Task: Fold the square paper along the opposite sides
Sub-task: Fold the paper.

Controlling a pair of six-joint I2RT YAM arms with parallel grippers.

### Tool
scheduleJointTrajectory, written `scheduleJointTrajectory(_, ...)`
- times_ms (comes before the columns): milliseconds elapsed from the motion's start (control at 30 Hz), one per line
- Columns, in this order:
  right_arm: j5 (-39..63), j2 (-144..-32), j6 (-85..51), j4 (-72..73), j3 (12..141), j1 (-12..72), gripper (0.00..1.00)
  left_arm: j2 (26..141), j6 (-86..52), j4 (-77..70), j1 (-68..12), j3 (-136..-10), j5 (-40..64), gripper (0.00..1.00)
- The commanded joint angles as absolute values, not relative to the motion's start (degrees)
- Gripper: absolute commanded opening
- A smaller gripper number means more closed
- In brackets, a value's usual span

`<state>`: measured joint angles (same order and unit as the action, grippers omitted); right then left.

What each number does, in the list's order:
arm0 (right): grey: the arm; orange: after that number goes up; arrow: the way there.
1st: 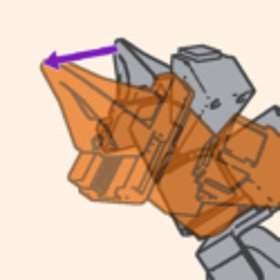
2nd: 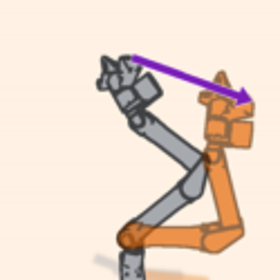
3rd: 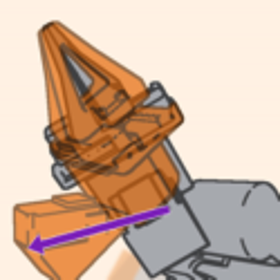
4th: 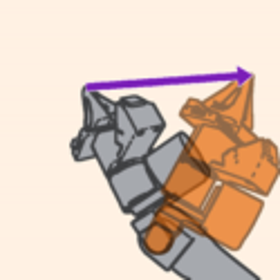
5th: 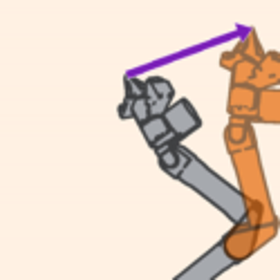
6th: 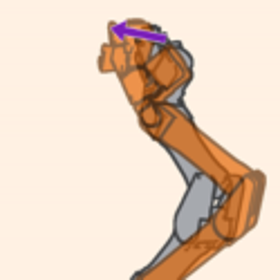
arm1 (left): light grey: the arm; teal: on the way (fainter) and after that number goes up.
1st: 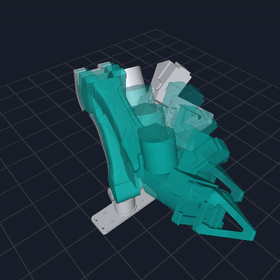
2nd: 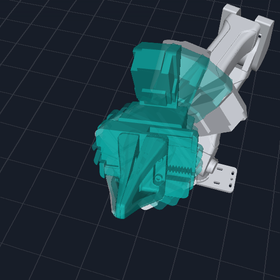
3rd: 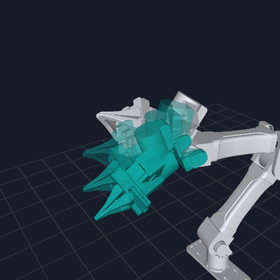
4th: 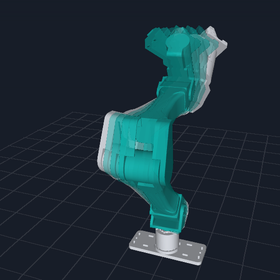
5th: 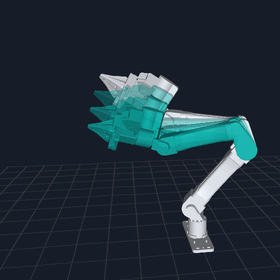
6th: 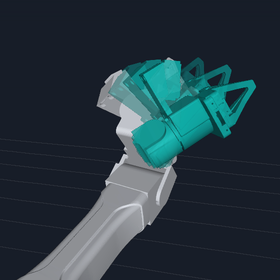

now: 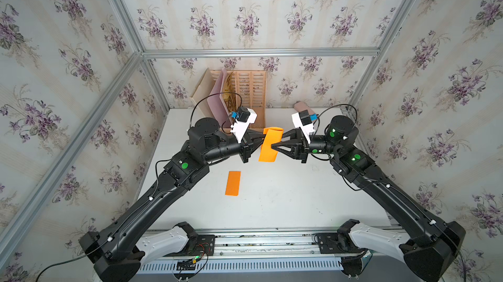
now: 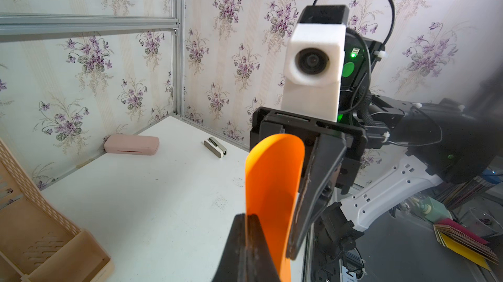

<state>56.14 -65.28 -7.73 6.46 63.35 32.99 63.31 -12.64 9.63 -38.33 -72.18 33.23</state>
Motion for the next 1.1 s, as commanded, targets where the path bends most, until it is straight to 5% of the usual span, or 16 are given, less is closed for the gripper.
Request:
scheduleJointTrajectory(0,56.1,-65.1,-8.2,8.3,63.1,33.0,0.24,62.9,-13.0,8.9,-38.3,-72.2,33.1,0.0)
scheduleJointTrajectory(1067,62.4,-64.3,-7.6,9.6,62.2,33.0,0.26,61.7,-10.9,8.5,-38.3,-71.5,41.1,0.0)
